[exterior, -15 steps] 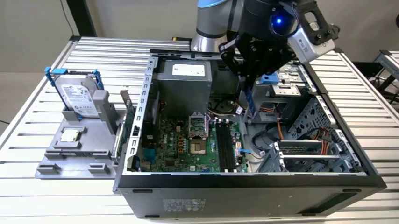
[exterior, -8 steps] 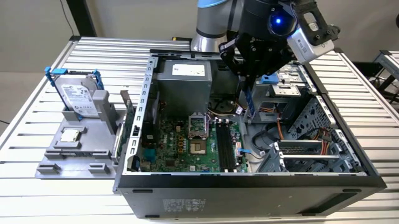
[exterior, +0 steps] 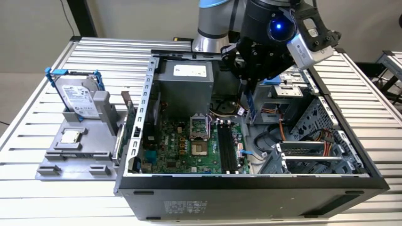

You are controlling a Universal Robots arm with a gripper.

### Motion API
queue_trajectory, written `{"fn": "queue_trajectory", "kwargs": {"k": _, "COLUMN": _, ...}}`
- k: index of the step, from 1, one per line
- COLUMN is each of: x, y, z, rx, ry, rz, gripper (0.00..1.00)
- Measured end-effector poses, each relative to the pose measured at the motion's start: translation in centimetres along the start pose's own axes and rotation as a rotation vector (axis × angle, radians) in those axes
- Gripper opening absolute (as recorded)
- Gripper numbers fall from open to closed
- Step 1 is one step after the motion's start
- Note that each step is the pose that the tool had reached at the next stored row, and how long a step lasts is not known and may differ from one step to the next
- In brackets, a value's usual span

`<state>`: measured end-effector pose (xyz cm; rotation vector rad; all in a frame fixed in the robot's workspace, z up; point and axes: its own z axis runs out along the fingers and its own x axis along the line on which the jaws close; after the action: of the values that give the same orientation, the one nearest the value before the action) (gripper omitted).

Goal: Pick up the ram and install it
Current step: 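Insert the ram into the slot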

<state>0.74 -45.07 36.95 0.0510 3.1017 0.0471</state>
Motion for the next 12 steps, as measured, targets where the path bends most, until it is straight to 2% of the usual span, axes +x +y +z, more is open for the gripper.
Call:
{"fn": "queue_trajectory", "kwargs": {"k": 5, "x": -0.29, "y": -0.01, "z": 0.54, "rx": 0.0007, "ry": 0.0110, "rz": 0.010, "gripper": 0.00}}
{"fn": "queue_trajectory", "kwargs": {"k": 12, "x": -0.44, "y": -0.01, "z": 1.05, "rx": 0.0012, "ry": 0.0120, "rz": 0.018, "gripper": 0.00}}
